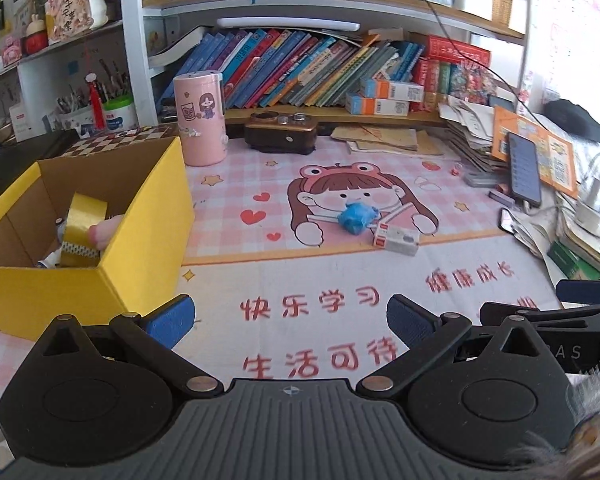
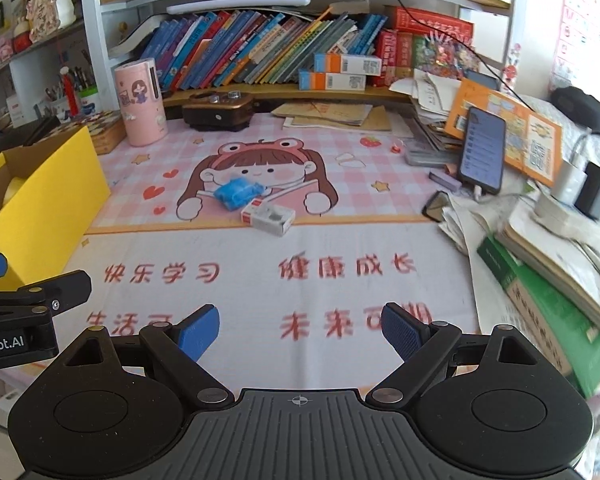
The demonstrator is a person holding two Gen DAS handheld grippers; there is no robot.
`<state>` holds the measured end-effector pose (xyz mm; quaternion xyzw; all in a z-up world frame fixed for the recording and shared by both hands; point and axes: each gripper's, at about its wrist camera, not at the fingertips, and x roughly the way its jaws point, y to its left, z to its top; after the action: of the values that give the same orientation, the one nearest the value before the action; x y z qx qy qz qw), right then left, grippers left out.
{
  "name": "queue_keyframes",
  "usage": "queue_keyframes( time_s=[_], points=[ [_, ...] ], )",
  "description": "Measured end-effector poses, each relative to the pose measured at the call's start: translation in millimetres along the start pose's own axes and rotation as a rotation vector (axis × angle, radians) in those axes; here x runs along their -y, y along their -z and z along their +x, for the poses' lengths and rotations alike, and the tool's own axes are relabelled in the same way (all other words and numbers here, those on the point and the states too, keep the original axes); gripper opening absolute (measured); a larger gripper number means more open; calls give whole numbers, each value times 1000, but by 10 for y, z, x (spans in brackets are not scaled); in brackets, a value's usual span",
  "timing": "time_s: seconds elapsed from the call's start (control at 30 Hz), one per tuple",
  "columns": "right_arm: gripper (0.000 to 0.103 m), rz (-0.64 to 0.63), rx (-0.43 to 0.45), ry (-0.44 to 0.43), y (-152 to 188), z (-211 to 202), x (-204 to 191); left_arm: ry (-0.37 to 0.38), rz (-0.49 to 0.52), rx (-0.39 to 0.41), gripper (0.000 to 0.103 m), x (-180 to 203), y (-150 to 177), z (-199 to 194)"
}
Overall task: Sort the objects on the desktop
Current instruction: 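Move both open tools toward the blue packet and white card on the table, then grasp the blue packet with the left tool while the right tool grasps the white card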
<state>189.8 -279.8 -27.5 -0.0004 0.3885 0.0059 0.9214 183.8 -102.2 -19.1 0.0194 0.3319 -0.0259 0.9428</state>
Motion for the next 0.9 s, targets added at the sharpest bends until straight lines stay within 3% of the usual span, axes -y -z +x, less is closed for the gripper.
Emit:
queue_keyframes(
  time_s=[0.37,0.7,0.9],
  points=[
    [90,-94,-38,-121,-423,722,225,-121,-47,-9,103,128,-379,408],
    [90,-257,-69,-269,-704,1431,99,-214,-55,-14,103,182,-684,645],
    [90,-293,-97,-310,-742,1678,33,-236,-57,-24,103,202,-747,740]
  ],
)
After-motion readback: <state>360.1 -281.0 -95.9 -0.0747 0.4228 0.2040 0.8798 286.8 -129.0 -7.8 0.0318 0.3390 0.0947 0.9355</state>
